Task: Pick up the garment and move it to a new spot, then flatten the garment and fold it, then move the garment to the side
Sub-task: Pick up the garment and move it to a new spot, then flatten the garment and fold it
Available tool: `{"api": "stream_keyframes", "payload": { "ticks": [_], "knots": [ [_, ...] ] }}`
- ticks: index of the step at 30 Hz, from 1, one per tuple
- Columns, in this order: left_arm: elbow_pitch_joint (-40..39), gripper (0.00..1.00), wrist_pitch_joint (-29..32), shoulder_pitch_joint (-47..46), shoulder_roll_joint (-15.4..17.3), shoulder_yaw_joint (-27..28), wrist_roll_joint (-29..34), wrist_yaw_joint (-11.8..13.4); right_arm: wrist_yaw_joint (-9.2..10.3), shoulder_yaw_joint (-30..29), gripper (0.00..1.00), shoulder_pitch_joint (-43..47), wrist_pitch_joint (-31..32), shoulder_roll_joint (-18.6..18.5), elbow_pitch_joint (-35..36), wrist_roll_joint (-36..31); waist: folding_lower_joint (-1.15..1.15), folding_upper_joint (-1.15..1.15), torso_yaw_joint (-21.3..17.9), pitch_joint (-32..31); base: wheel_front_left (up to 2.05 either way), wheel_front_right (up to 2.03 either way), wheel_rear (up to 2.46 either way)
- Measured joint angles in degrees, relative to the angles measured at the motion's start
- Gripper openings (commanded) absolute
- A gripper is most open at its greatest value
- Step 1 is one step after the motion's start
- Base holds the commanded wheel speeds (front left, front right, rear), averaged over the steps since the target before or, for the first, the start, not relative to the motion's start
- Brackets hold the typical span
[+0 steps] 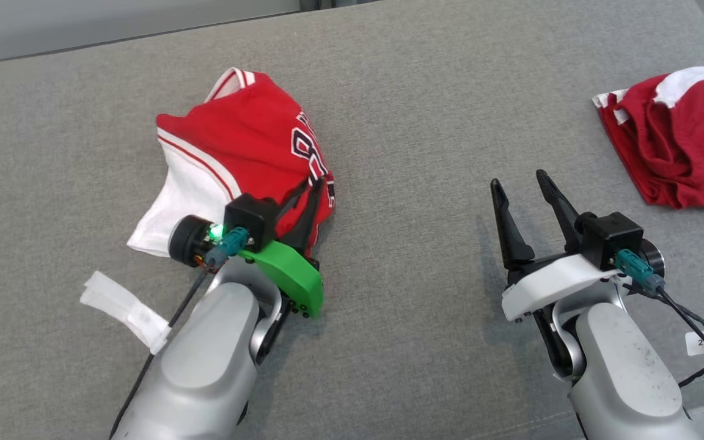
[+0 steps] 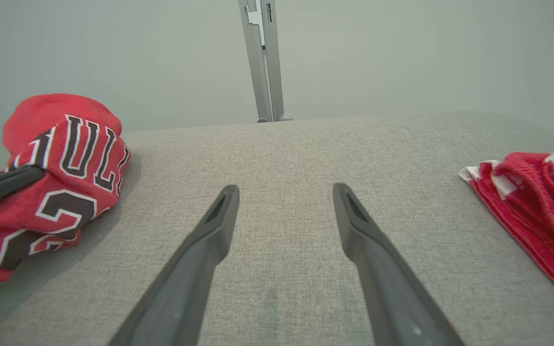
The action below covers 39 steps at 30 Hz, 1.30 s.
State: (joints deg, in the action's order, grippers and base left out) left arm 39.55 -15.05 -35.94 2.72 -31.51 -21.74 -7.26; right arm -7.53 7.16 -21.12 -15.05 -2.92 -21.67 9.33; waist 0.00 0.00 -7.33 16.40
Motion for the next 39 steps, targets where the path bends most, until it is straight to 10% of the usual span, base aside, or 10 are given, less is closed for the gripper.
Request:
{"api": "stream_keyframes", "payload": {
  "ticks": [8, 9, 10, 39],
  "knots": [
    [-2.34, 0.0, 0.01, 0.2, -0.01, -6.97, -1.6, 3.35, 0.0, 0.24, 1.0, 0.99, 0.0, 0.0, -0.33, 0.67, 0.0, 0.0, -3.05, -1.14, 0.0, 0.0, 0.0],
    [-2.88, 0.33, 0.0, 0.6, -0.01, -6.87, -2.19, 3.81, 0.0, 0.25, 1.0, 1.13, 0.0, 0.0, -0.37, 0.67, 0.0, 0.0, -3.09, -1.42, 0.0, 0.0, 0.0],
    [-3.35, 1.0, 0.0, 1.28, -0.01, -6.45, -2.43, 4.3, 0.0, 0.25, 1.0, 1.32, 0.0, 0.01, -0.42, 0.67, 0.0, 0.0, -3.07, -1.73, 0.0, 0.0, 0.0],
    [-20.24, 1.0, -0.09, 33.8, 0.41, 32.36, 10.31, 11.76, 0.0, 1.66, 1.0, 7.66, 0.0, 0.05, -3.04, 0.42, 0.0, 0.0, 4.3, -12.79, 0.0, 0.0, 0.0]
  ]
}}
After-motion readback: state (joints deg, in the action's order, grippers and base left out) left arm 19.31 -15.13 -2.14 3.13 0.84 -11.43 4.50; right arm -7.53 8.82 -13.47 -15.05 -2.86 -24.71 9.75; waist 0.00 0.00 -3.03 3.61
